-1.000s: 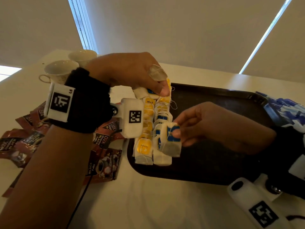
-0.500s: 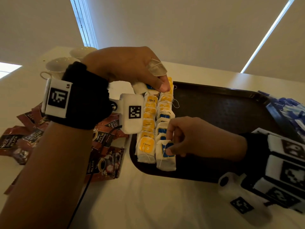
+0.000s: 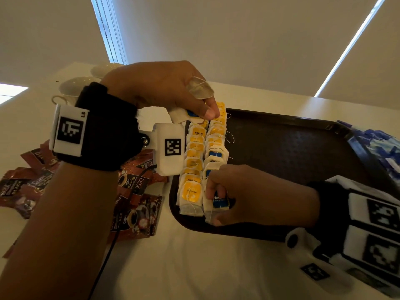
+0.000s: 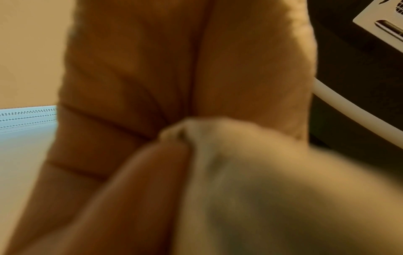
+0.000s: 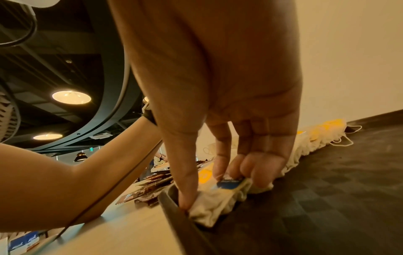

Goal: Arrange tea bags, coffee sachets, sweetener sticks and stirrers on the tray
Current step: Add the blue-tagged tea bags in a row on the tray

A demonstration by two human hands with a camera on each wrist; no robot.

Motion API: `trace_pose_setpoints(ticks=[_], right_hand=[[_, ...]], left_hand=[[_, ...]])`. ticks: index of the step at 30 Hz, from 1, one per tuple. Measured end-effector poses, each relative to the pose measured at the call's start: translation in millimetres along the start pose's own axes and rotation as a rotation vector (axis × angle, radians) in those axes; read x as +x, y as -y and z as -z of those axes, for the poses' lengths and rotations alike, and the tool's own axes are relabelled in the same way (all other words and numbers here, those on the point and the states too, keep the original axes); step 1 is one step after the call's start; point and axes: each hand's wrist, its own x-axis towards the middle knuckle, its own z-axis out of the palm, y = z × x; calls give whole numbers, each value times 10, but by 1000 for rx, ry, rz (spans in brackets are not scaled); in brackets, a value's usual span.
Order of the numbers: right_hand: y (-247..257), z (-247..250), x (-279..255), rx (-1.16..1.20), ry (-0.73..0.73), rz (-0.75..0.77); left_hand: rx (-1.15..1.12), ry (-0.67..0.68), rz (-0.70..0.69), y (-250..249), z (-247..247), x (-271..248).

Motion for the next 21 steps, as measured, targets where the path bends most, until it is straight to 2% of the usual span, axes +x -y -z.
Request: trace_pose_setpoints(ticks=[13,21], right_hand=[[-78,29,96,-3,-42,-5],[-116,112,185,30,-32,-65]], left_hand=[[-8,-16,10,7,13,1],[-5,-36,-3,5,21,-2]])
